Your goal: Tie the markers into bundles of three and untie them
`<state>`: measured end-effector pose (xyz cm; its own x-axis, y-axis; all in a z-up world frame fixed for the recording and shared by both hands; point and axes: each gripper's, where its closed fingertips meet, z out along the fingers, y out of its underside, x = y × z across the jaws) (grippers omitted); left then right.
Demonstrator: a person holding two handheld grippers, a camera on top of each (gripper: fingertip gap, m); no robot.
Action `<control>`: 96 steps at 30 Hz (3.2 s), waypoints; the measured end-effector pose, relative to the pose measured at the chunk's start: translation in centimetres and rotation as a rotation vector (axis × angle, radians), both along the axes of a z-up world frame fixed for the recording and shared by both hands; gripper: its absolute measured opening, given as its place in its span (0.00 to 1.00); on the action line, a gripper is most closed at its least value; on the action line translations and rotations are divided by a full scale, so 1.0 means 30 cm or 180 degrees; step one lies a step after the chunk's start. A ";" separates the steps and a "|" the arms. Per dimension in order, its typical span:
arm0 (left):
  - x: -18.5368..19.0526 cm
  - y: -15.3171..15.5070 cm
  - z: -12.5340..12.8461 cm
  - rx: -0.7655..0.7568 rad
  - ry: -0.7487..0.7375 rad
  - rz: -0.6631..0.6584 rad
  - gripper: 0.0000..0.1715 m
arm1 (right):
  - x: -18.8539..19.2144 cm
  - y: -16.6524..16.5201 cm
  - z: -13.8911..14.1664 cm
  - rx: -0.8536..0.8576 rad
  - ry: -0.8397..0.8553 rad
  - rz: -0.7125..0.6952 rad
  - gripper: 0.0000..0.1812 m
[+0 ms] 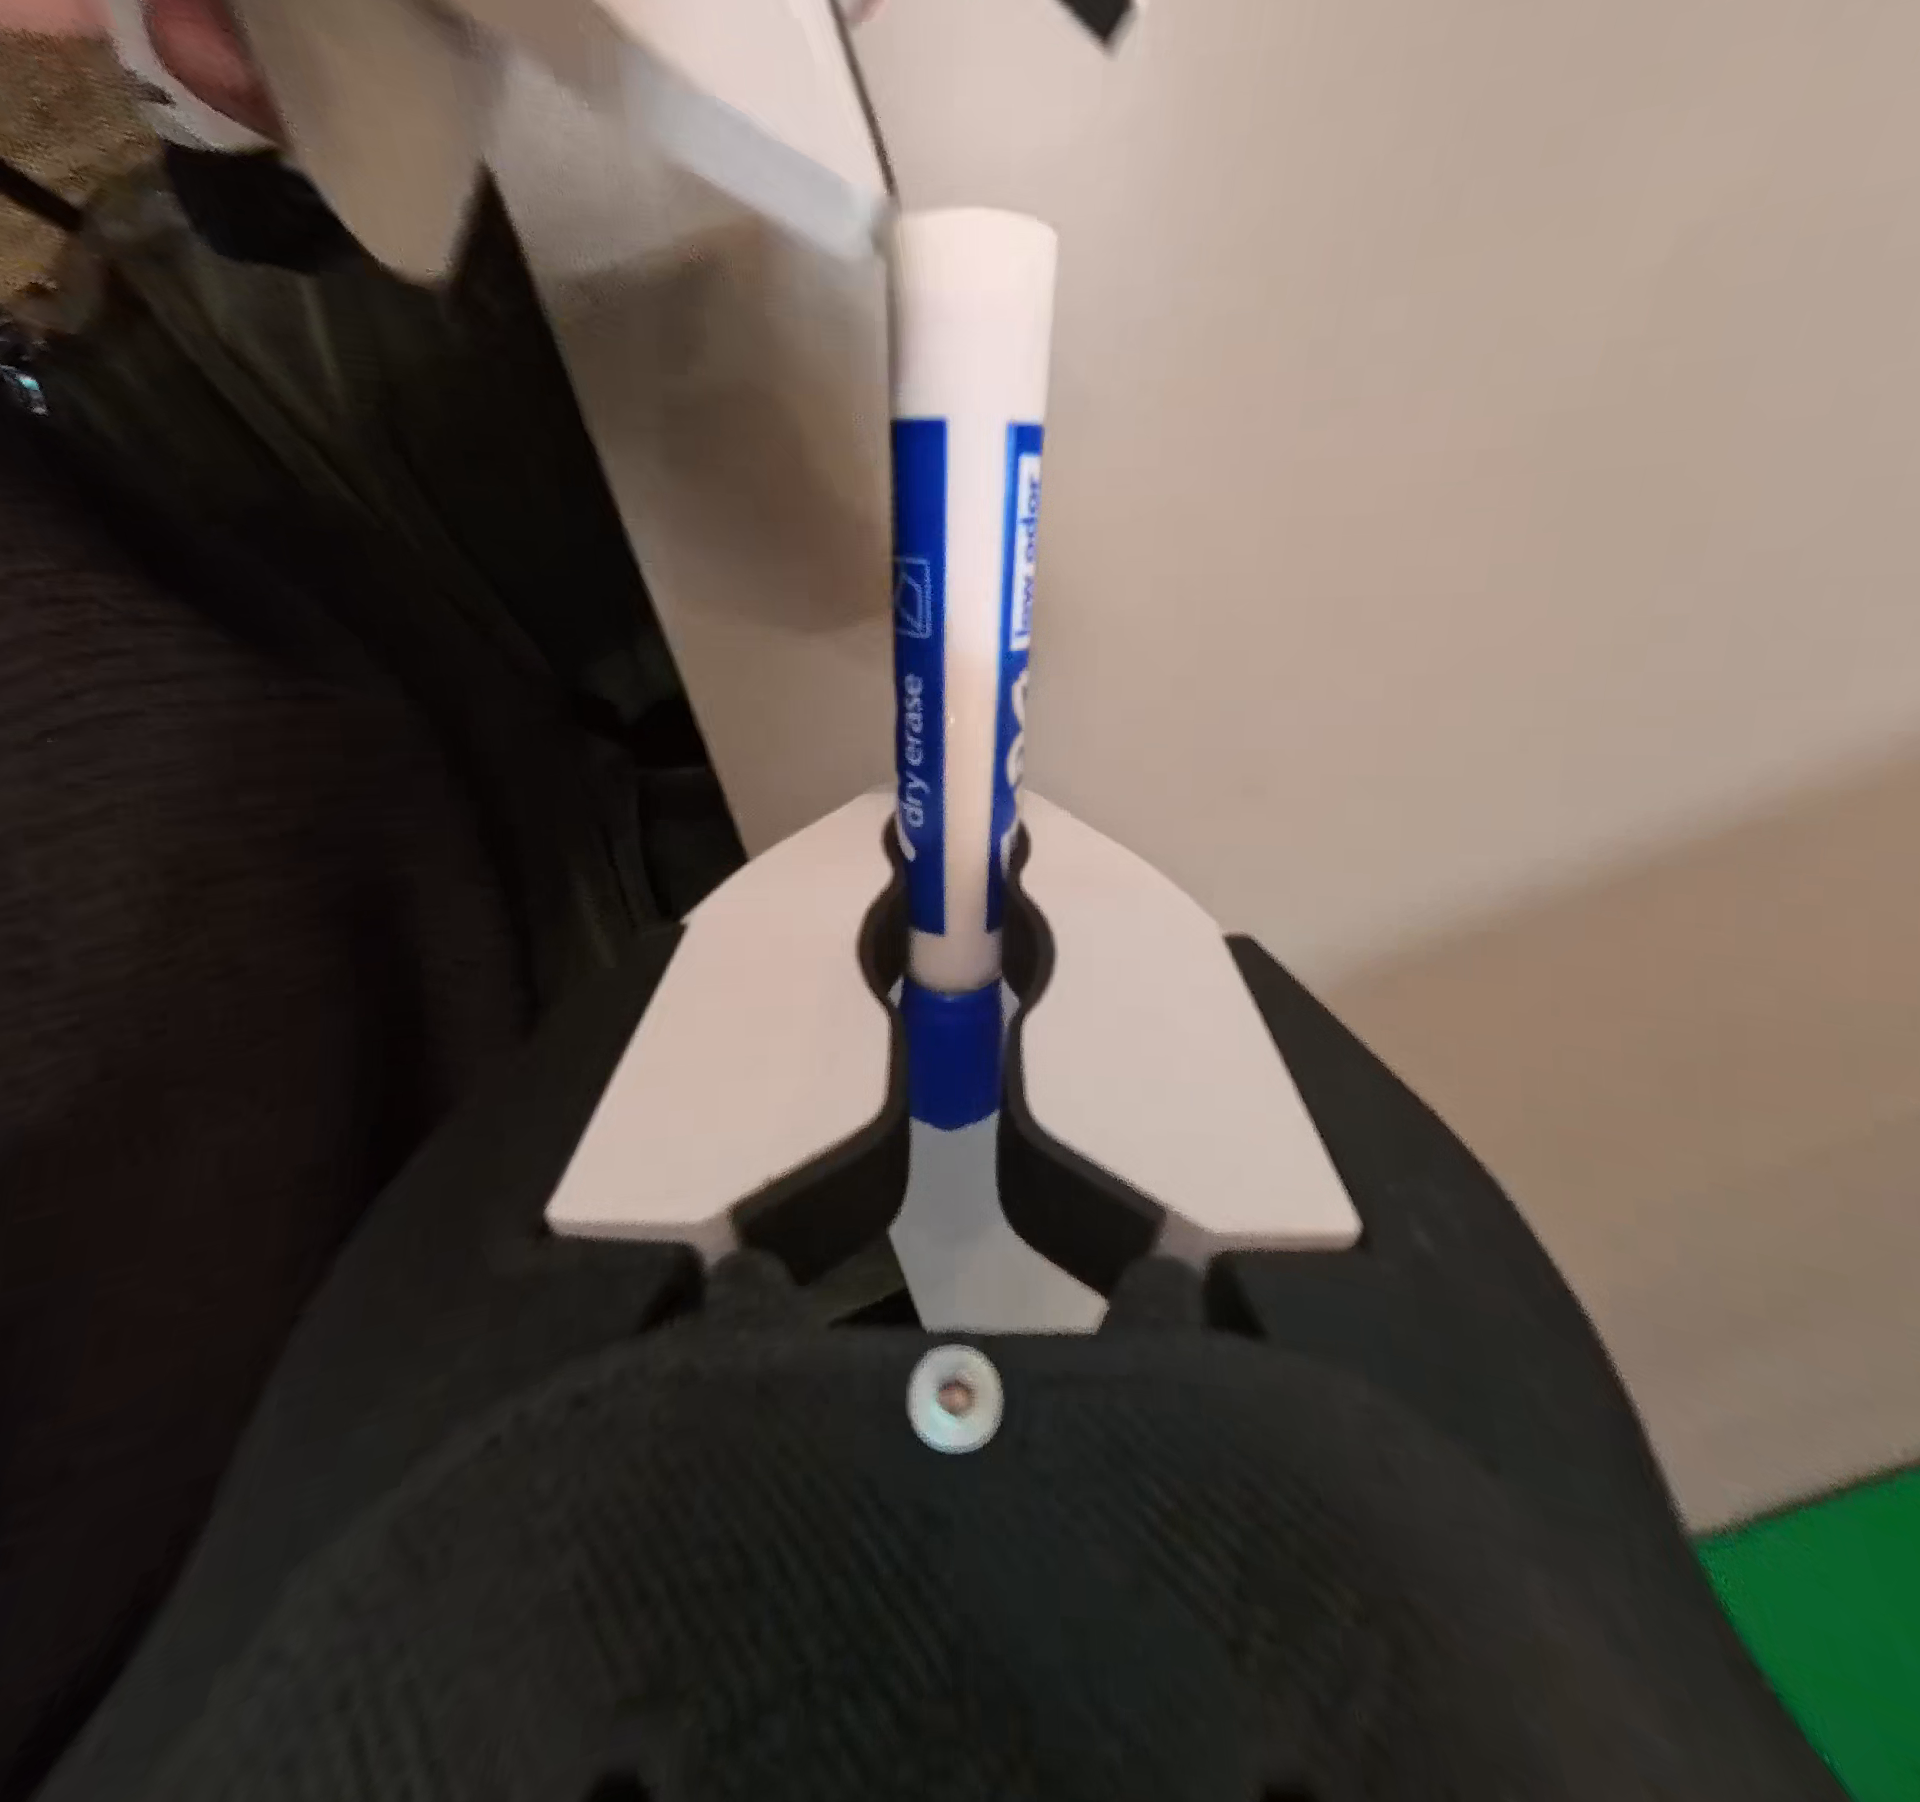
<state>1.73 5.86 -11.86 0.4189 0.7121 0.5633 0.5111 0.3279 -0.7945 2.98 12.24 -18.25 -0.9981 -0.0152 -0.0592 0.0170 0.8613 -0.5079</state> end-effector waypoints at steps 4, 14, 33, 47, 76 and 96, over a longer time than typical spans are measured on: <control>-0.021 -0.043 0.044 0.0201 0.0147 0.0160 0.31 | -0.098 -0.009 0.025 -0.0352 0.0455 -0.0319 0.08; 0.015 -0.398 0.258 -0.0892 0.1184 0.1363 0.31 | -0.170 -0.037 0.118 -0.1186 0.0469 -0.0717 0.07; 0.270 -1.038 -0.123 -0.2221 -0.1222 0.1887 0.36 | -0.111 -0.092 0.053 -0.1003 0.0339 -0.0436 0.08; 0.016 -0.897 -0.111 -0.1508 -0.1427 0.0896 0.21 | -0.108 -0.100 0.030 -0.0986 0.0179 -0.0452 0.08; 0.030 -1.077 -0.158 -0.2035 -0.1713 0.1204 0.09 | -0.105 -0.099 0.027 -0.0925 0.0385 -0.0400 0.08; 0.297 -1.136 -0.209 -0.2482 -0.2326 0.0421 0.13 | -0.095 -0.100 0.020 -0.0897 0.0388 -0.0342 0.08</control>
<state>10.65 -28.22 -18.13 0.0583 0.9982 0.0171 0.9444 -0.0496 -0.3250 0.14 9.23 -17.66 -0.9944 0.0917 0.0524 0.0246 0.6832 -0.7299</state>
